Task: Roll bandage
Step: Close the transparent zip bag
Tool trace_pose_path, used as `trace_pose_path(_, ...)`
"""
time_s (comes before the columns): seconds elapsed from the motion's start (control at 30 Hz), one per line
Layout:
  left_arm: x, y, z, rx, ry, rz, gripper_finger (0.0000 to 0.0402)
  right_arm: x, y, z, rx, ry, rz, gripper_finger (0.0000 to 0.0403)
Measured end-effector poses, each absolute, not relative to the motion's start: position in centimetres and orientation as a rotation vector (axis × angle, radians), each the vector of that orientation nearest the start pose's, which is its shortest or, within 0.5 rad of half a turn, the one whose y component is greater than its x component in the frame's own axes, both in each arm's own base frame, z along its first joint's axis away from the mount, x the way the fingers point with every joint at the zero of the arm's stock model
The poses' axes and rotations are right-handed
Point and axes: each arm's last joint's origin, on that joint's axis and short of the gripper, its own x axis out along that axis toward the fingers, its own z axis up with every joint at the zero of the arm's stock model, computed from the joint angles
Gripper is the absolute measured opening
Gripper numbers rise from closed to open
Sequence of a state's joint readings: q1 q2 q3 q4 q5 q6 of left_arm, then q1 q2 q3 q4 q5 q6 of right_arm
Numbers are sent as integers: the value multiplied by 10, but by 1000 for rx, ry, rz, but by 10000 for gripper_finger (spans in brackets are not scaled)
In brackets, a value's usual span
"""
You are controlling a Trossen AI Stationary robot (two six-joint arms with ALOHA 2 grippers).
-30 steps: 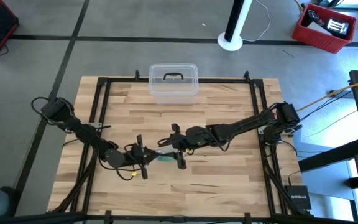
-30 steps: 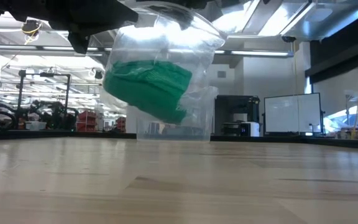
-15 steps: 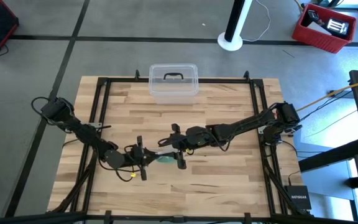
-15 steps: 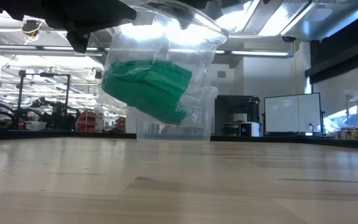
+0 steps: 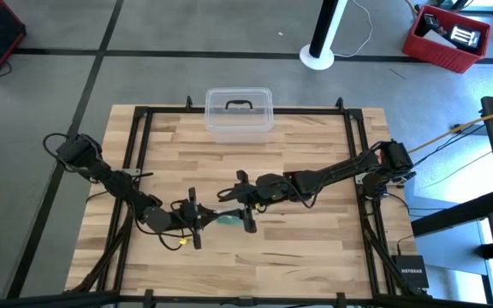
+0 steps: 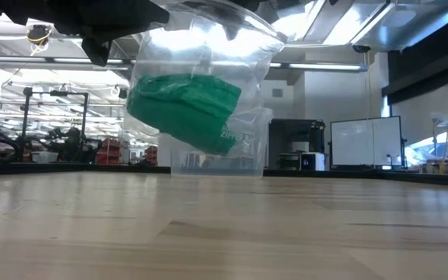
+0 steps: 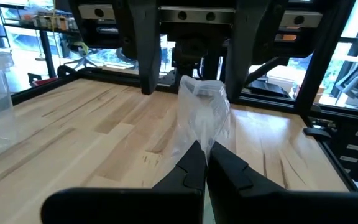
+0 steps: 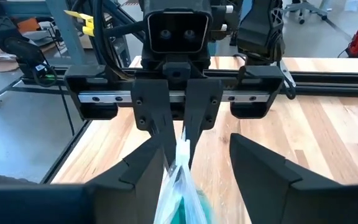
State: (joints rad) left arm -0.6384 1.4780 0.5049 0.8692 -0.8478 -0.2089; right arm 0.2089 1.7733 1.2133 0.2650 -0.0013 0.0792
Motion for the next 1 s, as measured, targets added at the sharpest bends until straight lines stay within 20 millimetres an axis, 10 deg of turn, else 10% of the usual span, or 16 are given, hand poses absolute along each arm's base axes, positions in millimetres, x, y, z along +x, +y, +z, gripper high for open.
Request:
trace_pose_path(0.6, 229, -143, 188, -127, 60, 217, 0, 401, 87, 243, 99, 325, 235, 242)
trace_pose_path(1.0, 228, -144, 187, -132, 68, 213, 0, 405, 87, 239, 96, 300, 234, 140)
